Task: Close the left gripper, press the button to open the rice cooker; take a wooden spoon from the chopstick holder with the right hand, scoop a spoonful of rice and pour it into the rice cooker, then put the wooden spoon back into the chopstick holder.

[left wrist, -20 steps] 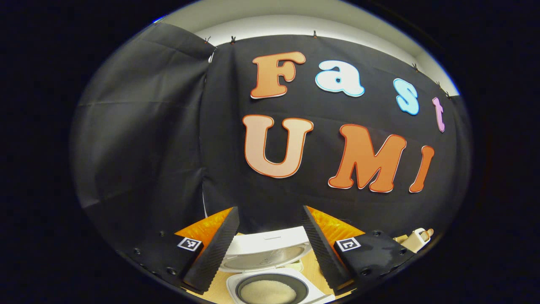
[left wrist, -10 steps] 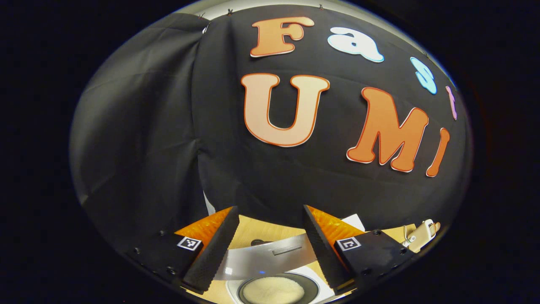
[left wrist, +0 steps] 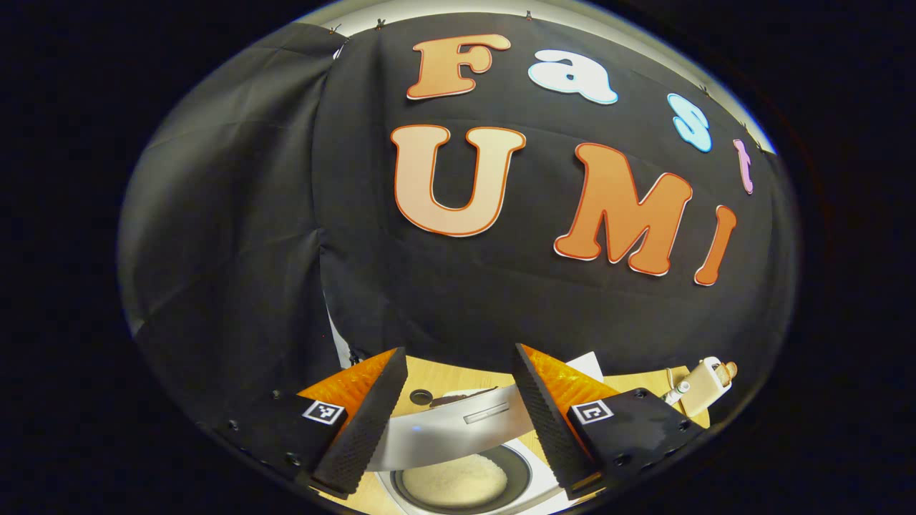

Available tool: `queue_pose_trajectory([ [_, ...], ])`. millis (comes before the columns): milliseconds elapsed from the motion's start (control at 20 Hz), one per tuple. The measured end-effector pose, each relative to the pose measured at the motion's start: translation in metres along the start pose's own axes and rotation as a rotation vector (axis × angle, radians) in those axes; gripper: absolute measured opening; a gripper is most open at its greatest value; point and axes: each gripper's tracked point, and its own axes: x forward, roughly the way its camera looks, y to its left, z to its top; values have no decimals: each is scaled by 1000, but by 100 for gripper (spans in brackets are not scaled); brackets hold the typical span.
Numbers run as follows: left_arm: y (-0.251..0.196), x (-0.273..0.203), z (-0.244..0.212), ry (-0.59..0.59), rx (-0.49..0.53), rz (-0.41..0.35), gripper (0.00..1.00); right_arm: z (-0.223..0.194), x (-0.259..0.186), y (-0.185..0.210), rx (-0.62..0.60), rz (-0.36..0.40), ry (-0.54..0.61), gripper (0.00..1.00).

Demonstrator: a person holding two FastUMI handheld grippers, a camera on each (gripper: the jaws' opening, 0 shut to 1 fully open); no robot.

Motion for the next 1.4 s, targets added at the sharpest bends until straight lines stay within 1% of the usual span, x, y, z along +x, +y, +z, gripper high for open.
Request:
queue_pose_trajectory([
  [200,-17,-37,-40,-21,1,-9,99,12,-8,3,-55,45,-31,95],
  [400,-40,-67,-112,16,-13,-23,99,14,-7,2,-88,81,-29,95],
  [500,-45,-74,-148,42,-27,-10,99,11,-4,1,-93,96,-16,95],
  [550,-45,-74,-163,48,-12,6,99,9,-5,1,-95,103,-11,95],
  [650,-48,-75,-186,45,51,38,100,5,-2,-2,-107,110,3,95],
  [700,-49,-75,-193,30,82,52,99,3,-1,-4,-114,110,10,95],
  [850,-45,-71,-212,20,82,103,100,-7,1,-11,-116,111,46,95],
  [1000,-45,-67,-241,78,114,138,100,-14,5,-16,-116,113,73,95],
  [1050,-46,-67,-234,31,130,136,100,-16,6,-17,-120,115,79,95],
  [1100,-45,-67,-238,50,123,138,100,-18,7,-17,-123,118,85,95],
  [1250,-44,-66,-237,29,90,126,100,-24,7,-15,-137,131,97,95],
  [1400,-46,-65,-233,23,128,131,100,-23,5,-17,-151,132,92,95],
])
